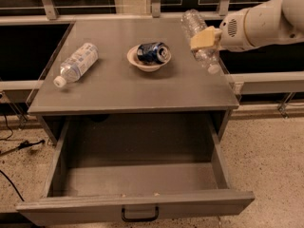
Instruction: Place water bottle into top drawer
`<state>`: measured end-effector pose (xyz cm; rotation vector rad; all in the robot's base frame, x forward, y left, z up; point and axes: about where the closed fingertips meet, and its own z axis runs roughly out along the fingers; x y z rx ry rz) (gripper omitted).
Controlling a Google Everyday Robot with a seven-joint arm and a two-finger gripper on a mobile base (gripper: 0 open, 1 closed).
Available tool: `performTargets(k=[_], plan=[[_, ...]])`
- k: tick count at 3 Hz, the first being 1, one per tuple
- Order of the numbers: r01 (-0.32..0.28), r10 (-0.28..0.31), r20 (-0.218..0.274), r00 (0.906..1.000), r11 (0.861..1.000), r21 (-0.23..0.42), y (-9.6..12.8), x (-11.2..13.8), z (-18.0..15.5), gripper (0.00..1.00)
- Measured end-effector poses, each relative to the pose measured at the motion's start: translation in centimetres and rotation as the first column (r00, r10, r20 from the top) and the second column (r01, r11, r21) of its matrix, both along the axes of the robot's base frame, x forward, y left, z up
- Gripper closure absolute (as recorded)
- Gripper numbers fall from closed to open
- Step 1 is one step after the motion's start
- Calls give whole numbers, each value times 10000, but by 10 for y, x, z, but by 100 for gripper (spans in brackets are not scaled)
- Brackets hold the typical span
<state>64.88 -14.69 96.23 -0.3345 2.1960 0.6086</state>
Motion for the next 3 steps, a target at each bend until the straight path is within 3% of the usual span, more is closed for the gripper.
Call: performTargets(k=[1,2,3], plan=[[-1670,1599,1108,9809,9842,584,-4,-11,14,100],[-3373,3261,1941,9252,9410,270,-9,-10,31,100],[-3891,3881,2458,8882,9200,-467,-22,-19,51,100]])
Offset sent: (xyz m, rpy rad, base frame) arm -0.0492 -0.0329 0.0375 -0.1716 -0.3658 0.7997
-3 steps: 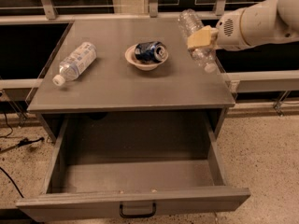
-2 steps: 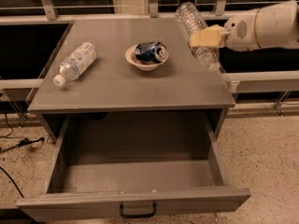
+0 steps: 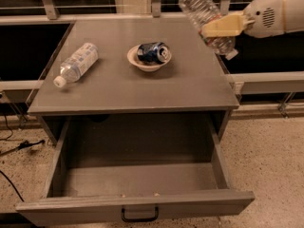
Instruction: Place water bottle into top drawer
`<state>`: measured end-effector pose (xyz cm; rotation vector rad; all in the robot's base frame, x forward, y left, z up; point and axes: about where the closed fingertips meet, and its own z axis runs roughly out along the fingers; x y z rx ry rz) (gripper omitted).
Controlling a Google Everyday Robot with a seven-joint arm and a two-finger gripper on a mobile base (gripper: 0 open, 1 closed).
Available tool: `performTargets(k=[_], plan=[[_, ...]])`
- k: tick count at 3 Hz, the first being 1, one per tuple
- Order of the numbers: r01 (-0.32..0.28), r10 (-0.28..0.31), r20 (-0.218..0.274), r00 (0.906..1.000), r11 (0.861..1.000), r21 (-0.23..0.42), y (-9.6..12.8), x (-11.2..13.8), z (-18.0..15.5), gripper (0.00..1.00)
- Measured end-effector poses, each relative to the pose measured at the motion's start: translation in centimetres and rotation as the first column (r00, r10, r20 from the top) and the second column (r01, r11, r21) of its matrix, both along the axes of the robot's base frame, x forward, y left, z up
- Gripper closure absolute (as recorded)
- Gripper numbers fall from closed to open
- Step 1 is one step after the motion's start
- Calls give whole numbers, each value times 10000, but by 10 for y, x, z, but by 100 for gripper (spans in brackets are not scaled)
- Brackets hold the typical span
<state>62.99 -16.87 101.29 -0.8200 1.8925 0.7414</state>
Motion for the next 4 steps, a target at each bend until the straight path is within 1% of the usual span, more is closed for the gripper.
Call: performTargets(k=[1,2,3,4], plan=[[-14,14,9,10000,10000,-6,0,0,0,100],[-455,470,713,9963,9987,-232,2,-12,5,100],[-993,1053,1789,9782,9942,-420,2,-40,15,100],[-1292,1410,2514,9575,9896,-632,-2,-72,18,100]])
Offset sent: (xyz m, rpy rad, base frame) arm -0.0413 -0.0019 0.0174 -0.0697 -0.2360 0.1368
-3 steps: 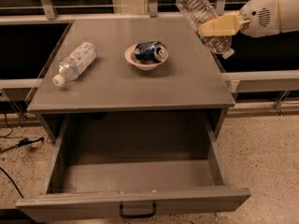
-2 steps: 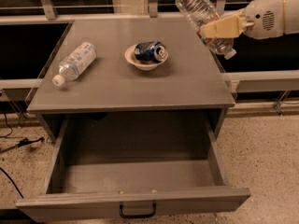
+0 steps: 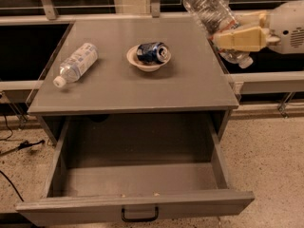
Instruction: Place water bottle into top drawer
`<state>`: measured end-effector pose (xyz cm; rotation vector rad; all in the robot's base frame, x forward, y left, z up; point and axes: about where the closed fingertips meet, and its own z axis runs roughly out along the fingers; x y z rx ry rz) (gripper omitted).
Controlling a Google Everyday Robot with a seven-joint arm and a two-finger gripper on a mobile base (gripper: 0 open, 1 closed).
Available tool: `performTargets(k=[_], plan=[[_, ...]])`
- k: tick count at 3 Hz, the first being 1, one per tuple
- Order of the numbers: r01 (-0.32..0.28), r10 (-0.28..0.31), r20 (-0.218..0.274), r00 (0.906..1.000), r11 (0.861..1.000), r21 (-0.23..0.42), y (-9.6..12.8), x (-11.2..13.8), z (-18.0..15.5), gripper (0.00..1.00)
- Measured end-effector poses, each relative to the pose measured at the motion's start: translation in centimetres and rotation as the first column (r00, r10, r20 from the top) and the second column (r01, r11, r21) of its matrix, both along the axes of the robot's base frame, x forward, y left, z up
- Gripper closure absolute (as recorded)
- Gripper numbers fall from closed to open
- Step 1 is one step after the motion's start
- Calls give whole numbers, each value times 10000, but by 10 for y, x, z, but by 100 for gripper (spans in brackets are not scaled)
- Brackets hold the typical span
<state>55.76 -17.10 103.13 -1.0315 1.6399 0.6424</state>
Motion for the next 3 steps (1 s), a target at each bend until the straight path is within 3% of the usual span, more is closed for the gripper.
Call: performTargets(k=[1,2,3], plan=[[-388,402,338,9986,9983,-434,0,-33,-7,100],[-1200,1268,446,9909,9840,-1319,7,-56,-21,100],[-2276,2361,94,9717,9459,-2311,15,-68,-42,100]])
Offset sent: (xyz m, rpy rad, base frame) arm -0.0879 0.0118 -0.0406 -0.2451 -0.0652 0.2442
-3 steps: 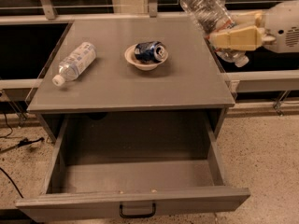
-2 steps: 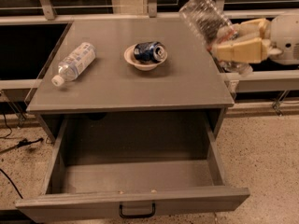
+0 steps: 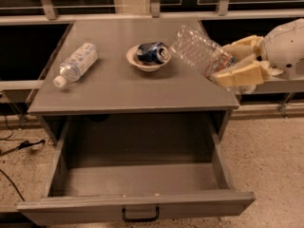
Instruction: Place water bottle into top drawer
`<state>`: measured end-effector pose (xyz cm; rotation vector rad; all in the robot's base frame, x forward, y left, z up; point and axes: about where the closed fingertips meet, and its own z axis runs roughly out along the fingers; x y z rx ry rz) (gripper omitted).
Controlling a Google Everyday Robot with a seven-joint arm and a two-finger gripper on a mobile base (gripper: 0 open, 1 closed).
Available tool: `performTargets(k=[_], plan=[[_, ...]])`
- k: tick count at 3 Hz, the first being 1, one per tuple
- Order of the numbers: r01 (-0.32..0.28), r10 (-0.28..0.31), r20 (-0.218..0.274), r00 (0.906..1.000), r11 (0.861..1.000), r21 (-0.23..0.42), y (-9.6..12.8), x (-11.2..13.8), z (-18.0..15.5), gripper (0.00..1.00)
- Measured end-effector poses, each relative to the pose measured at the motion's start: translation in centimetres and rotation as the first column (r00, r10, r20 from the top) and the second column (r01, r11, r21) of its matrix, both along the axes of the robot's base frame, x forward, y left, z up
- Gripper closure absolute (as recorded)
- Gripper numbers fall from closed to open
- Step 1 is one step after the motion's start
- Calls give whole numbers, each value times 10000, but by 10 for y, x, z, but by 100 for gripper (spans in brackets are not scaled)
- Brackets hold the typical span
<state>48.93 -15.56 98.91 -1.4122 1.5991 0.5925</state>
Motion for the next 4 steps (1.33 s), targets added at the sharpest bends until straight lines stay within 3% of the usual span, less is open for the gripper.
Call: performTargets(k=[1,2,3,4], plan=[[-1464,1351,-852,9872,9786,-1448,13,-9,-35,100],[-1970,1780,-1189,9768,9648,-1740,19,-14,-43,100],[-2075,1904,-1066,9759,9612,-1820,27,-14,-46,100],[-2402,2265,-852,9703,9445,-2240,40,-24,-56,100]])
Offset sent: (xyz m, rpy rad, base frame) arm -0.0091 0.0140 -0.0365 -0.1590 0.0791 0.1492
